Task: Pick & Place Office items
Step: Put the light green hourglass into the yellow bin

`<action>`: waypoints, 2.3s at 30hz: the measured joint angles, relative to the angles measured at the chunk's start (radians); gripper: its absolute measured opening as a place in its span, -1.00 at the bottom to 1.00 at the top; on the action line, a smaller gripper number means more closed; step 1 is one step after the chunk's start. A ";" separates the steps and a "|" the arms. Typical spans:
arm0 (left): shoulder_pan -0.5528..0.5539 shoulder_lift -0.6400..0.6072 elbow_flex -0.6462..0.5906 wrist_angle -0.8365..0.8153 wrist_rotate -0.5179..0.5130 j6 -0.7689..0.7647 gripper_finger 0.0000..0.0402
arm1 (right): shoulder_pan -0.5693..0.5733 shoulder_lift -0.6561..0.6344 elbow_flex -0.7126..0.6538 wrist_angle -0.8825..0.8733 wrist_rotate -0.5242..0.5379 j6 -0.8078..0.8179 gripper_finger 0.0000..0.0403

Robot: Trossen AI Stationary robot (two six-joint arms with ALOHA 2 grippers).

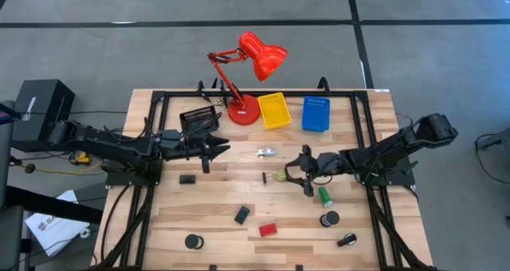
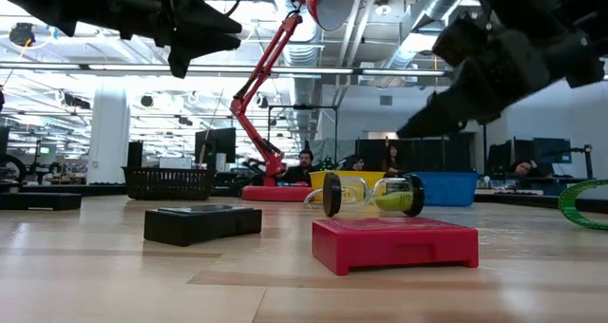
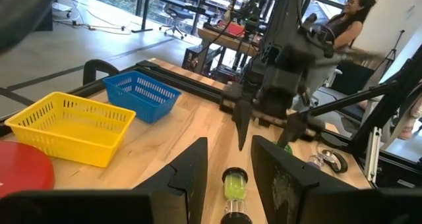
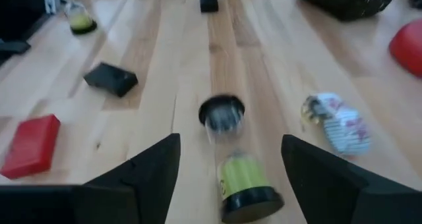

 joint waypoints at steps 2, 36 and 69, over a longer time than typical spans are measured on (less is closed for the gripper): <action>0.011 0.000 0.000 0.003 -0.002 0.000 -0.44 | 0.006 0.066 0.000 0.044 0.000 -0.019 0.27; 0.038 0.000 0.000 0.003 -0.003 0.000 -0.44 | -0.028 0.481 0.119 0.223 -0.060 -0.085 0.26; 0.038 0.000 0.000 0.002 -0.003 0.000 -0.44 | 0.042 0.280 0.114 -0.075 0.026 -0.111 0.18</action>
